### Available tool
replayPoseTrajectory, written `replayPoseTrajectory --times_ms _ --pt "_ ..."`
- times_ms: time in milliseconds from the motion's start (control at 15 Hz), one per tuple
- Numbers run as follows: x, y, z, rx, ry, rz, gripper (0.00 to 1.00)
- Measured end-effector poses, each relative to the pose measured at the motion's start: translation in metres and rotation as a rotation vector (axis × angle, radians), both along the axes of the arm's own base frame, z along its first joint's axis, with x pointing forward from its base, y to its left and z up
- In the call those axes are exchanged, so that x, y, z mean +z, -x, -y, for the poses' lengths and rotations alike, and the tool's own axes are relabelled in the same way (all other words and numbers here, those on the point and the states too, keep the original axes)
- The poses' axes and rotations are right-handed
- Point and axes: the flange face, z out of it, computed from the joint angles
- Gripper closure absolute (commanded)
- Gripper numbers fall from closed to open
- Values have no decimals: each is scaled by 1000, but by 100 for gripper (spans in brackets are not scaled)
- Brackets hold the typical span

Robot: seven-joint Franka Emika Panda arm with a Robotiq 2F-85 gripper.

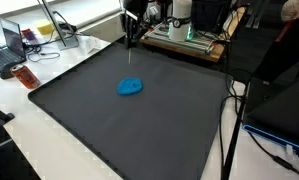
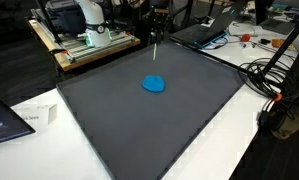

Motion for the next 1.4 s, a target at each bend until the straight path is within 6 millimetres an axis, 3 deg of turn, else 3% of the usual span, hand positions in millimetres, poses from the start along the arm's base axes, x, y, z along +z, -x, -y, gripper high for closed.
replayPoseTrajectory --times_ms 600,1400 --pt "51 9 20 63 -130 59 97" --pt "44 30 30 109 -128 -11 97"
